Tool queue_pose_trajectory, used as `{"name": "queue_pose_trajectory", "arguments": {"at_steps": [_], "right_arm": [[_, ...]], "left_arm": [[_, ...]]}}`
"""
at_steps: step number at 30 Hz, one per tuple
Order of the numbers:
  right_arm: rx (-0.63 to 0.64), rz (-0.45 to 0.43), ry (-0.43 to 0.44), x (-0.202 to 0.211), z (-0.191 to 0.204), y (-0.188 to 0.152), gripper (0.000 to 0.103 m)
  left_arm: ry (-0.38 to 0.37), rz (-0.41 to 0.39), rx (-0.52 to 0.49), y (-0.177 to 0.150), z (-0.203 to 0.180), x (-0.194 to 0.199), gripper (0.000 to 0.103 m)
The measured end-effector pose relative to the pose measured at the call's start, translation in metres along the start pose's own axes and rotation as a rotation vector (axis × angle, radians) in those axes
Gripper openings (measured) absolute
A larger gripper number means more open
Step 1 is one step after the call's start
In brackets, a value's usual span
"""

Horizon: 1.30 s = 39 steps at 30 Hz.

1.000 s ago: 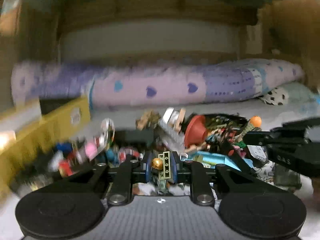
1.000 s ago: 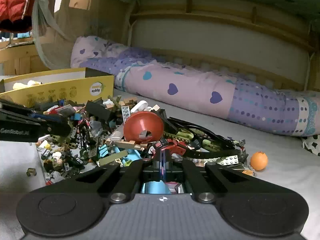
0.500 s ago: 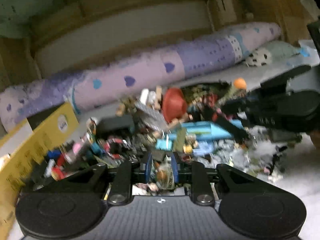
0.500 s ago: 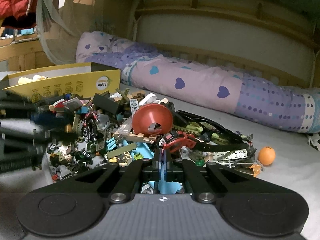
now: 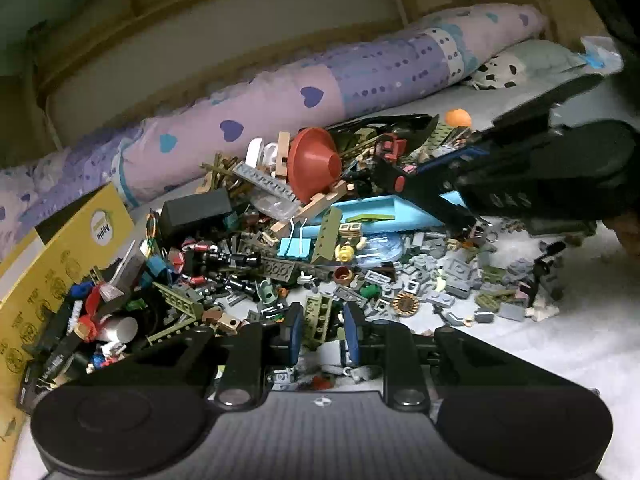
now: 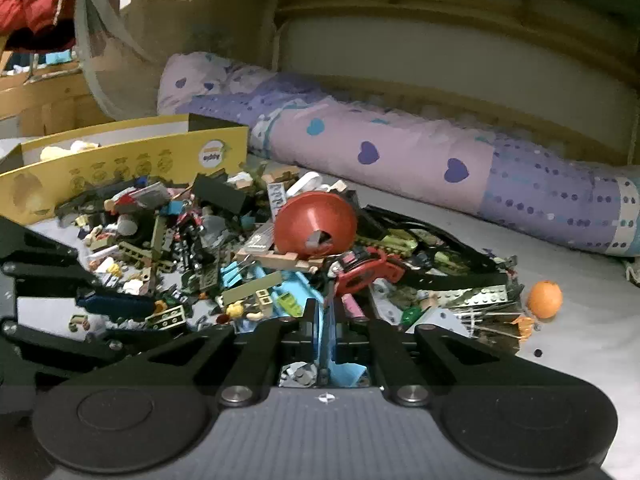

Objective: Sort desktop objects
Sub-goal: 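Lift both held pieces out of the pile toward the yellow box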

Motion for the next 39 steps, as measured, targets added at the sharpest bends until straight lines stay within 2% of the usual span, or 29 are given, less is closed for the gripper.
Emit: {"name": "queue_pose_trajectory", "arguments": {"at_steps": [2,4,6,7,8,11,14,16,18,22,25,29,33,36,39], "right_arm": [[0.01,-0.001,0.015,-0.001,0.004,0.0,0.011],[0.018,-0.004,0.048,-0.001,0.011,0.001,0.011],[0.028,-0.006,0.078,-0.001,0.018,0.002,0.013],[0.038,-0.005,0.086,-0.002,0.022,0.002,0.017],[0.051,-0.005,0.09,-0.002,0.025,0.003,0.021],[0.068,-0.02,0.102,-0.001,0.031,0.007,0.026],[0.061,-0.038,0.115,-0.001,0.033,0.012,0.032],[0.066,-0.035,0.143,-0.006,0.036,0.013,0.038],[0.087,-0.016,0.167,-0.016,0.043,0.011,0.039],[0.187,0.008,0.135,-0.03,0.058,0.011,0.037],[0.262,-0.003,0.07,-0.033,0.062,0.014,0.035],[0.366,0.038,0.007,-0.044,0.068,0.01,0.034],[0.372,0.047,0.007,-0.047,0.068,0.009,0.034],[0.351,0.042,0.018,-0.047,0.067,0.009,0.033],[0.352,0.03,0.019,-0.044,0.067,0.011,0.023]], "left_arm": [[-0.025,0.044,0.064,0.002,0.007,-0.007,0.026],[-0.06,0.092,0.128,0.002,0.013,-0.015,0.018],[-0.08,0.124,0.199,0.002,0.02,-0.019,0.018],[-0.095,0.136,0.246,0.003,0.024,-0.018,0.017],[-0.109,0.139,0.28,0.004,0.027,-0.016,0.017],[-0.129,0.082,0.33,0.013,0.036,0.001,0.017],[-0.118,0.013,0.291,0.025,0.039,0.02,0.017],[-0.099,-0.045,0.217,0.031,0.034,0.034,0.017],[-0.074,-0.103,0.114,0.034,0.025,0.045,0.017],[-0.122,-0.081,0.117,0.029,0.014,0.05,0.017],[-0.131,-0.073,0.098,0.025,0.009,0.049,0.017],[-0.142,-0.071,0.101,0.023,0.007,0.049,0.018],[-0.146,-0.078,0.09,0.023,0.005,0.051,0.017],[-0.127,-0.106,0.034,0.022,0.0,0.053,0.017],[-0.117,-0.135,-0.026,0.02,-0.007,0.057,0.017]]}}
Point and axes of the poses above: each gripper's, at about its wrist camera, not at the fingertips, and x roughly against the way its jaws point, z to its left, y to its top, the point moved 10 cm from there along -x, roughly the way its jaws point, and after that the axes turned 13 degrees about x, right-handed, at the moved point
